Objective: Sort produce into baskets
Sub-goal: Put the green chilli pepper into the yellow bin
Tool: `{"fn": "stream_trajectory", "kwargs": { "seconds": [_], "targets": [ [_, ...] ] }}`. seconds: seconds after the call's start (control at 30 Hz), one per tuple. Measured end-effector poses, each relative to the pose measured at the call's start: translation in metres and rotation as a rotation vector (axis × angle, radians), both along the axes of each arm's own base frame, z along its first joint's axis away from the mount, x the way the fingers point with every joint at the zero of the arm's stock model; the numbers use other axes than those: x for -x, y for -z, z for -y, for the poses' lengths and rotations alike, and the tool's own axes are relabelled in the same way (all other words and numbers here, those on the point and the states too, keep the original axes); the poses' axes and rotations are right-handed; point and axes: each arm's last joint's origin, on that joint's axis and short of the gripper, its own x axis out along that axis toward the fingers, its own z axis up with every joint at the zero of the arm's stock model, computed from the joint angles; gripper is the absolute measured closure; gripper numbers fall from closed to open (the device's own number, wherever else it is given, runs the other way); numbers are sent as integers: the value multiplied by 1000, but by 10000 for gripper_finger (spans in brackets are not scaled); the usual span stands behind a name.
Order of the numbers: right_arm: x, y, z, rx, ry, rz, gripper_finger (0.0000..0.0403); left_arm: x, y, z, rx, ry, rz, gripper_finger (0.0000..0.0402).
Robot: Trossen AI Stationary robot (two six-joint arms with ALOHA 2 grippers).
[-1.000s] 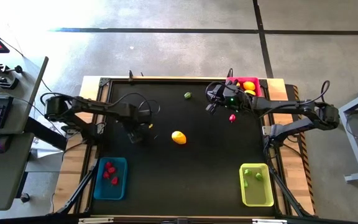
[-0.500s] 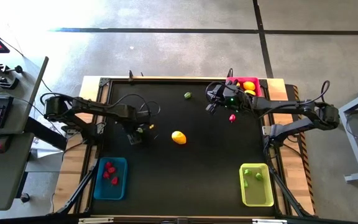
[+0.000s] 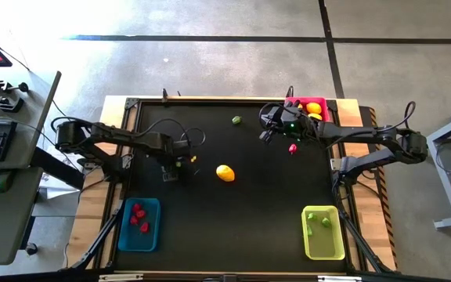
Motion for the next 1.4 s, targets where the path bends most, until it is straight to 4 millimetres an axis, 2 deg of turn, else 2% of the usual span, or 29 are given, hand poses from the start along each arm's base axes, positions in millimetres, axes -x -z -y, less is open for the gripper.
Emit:
{"fn": "stream_trajectory", "kwargs": {
  "seconds": [0.23, 0.43, 0.57, 0.8, 0.9, 1.03, 1.17, 1.3, 1.4],
  "targets": [
    [0, 0, 0, -1, 0, -4, 403, -2, 0, 5, -64, 121, -17, 227],
    [0, 0, 0, -1, 0, -4, 403, -4, 0, 7, -67, 190, -12, 220],
    [0, 0, 0, -1, 0, -5, 403, -5, 0, 7, -57, 193, 4, 249],
    [0, 1, 0, -5, -5, -8, 403, -8, 0, 8, -25, 232, 39, 344],
    [2, 6, -3, -59, -72, -51, 403, -13, -1, 7, -35, 265, 76, 376],
    [-1, 11, -13, -170, -213, -55, 402, -30, -4, 5, -76, 306, 250, 386],
    [-13, 17, -36, -212, -337, -60, 393, -48, -12, 5, -64, 335, 463, 381],
    [-31, 27, -64, -187, -439, -45, 358, -66, -26, 6, -97, 375, 694, 382],
    [-46, 29, -80, -134, -517, 28, 318, -76, -37, 10, -126, 431, 851, 382]
  ]
}}
